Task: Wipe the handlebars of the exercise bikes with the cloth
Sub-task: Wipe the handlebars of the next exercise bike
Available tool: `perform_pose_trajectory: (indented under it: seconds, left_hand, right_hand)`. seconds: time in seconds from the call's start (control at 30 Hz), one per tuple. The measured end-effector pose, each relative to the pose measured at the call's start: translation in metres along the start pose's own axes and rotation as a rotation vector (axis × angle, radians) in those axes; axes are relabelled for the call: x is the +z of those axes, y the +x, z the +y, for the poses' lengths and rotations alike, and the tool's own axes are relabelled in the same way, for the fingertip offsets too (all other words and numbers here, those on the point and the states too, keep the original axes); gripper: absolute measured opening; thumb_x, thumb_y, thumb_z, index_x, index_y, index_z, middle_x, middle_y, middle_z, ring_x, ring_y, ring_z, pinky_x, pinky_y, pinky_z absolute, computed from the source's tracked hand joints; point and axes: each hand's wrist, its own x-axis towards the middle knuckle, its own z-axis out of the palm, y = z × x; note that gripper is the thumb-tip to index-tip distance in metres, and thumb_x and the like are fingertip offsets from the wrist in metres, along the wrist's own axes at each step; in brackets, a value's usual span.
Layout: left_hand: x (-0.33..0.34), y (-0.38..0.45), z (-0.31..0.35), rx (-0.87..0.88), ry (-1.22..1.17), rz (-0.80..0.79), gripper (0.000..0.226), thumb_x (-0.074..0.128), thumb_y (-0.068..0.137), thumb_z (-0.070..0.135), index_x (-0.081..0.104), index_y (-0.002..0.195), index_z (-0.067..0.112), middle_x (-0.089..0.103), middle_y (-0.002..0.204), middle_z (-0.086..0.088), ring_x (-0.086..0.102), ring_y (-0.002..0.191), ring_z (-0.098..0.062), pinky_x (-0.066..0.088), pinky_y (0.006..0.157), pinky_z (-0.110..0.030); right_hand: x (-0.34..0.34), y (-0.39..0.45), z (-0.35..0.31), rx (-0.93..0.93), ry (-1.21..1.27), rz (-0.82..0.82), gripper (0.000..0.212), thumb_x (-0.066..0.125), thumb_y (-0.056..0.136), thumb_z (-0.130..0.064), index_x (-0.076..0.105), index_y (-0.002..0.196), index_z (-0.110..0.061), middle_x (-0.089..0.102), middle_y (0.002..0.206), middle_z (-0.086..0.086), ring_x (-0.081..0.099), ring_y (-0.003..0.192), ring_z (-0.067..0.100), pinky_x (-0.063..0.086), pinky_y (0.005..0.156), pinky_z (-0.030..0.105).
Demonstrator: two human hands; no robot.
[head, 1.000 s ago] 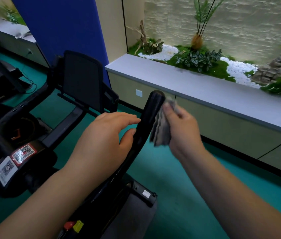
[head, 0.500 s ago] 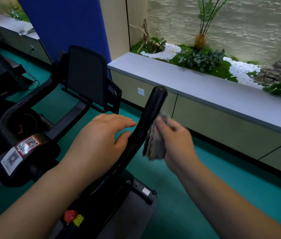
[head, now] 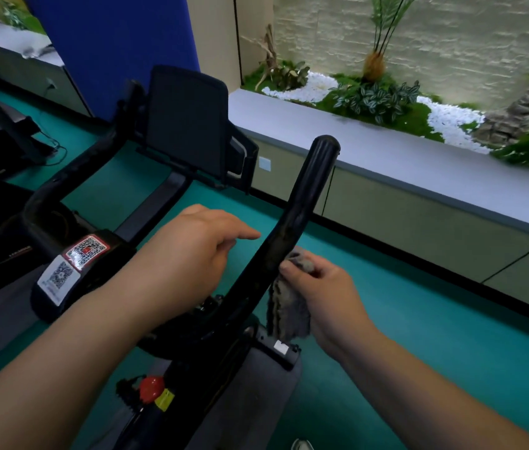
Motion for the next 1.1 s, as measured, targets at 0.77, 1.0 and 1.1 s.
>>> perform_pose_trajectory:
  seconds: [0.77,1.0,1.1]
  left_hand:
    - [-0.013,0.045,-0.078,0.352,0.279,-0.001,0.064,0.066,0.083,0.022,0.039,0.141,0.024,0.017,0.157,-0.002,0.026,0.138,-0.027,0.031,0.107,-0.052]
    - [-0.015,0.043,-0.075,0.328,0.271,-0.047,0.064,0.061,0.087,0.026,0.031,0.144,0.028,0.008,0.158,0.002,0.017,0.142,-0.024,0.023,0.112,-0.050]
    - [-0.015,0.037,-0.071,0.311,0.251,-0.085,0.063,0.058,0.089,0.030,0.028,0.145,0.031,0.007,0.158,0.005,0.014,0.143,-0.021,0.022,0.113,-0.049]
  right_hand:
    - [0.068,-0.051,0.008,-0.046,0.168,0.474,0.024,0.053,0.095,-0.026,0.067,0.100,-0.007,0.073,0.096,0.014,0.069,0.090,0.029,0.056,0.084,0.045]
    - [0.070,-0.047,0.000,-0.118,0.120,0.509,0.021,0.055,0.094,-0.021,0.068,0.091,-0.005,0.071,0.095,0.021,0.066,0.082,0.028,0.054,0.085,0.051]
    - [0.066,-0.034,-0.007,-0.127,0.114,0.521,0.020,0.055,0.095,-0.022,0.069,0.089,-0.009,0.071,0.092,0.016,0.067,0.084,0.028,0.051,0.088,0.057]
